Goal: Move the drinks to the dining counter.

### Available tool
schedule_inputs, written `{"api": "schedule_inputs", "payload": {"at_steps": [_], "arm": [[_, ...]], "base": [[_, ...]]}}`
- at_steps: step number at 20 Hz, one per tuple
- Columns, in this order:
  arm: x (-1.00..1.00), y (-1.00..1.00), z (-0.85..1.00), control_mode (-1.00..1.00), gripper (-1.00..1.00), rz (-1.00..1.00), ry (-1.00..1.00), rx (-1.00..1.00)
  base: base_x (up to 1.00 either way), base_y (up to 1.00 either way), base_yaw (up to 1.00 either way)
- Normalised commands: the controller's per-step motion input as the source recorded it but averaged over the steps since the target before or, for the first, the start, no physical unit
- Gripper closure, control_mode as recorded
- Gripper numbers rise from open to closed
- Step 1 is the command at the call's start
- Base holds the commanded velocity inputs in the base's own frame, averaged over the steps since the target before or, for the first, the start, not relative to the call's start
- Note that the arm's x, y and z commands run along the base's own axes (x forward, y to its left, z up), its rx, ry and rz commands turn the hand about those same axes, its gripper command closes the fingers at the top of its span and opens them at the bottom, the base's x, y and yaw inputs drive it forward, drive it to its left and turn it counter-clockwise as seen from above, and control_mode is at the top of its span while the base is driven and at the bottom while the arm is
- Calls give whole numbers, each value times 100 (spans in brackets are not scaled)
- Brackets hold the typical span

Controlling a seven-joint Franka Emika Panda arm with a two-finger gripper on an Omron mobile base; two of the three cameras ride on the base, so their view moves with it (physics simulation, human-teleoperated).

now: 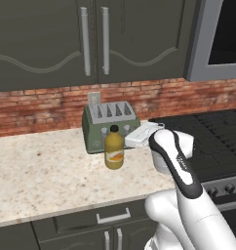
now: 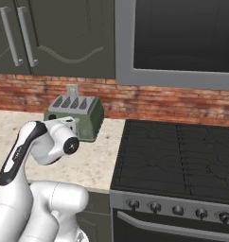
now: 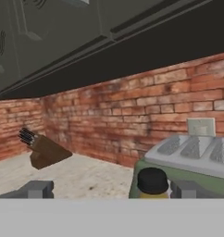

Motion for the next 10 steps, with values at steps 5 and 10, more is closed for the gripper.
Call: {"api": "schedule_inputs", "payload": {"at_steps": [5, 10], "arm": [[7, 0, -39, -100, -100, -9, 0, 2], [15, 0, -48, -100, -100, -9, 0, 0]], "base": [[0, 0, 0], [0, 0, 0]]}}
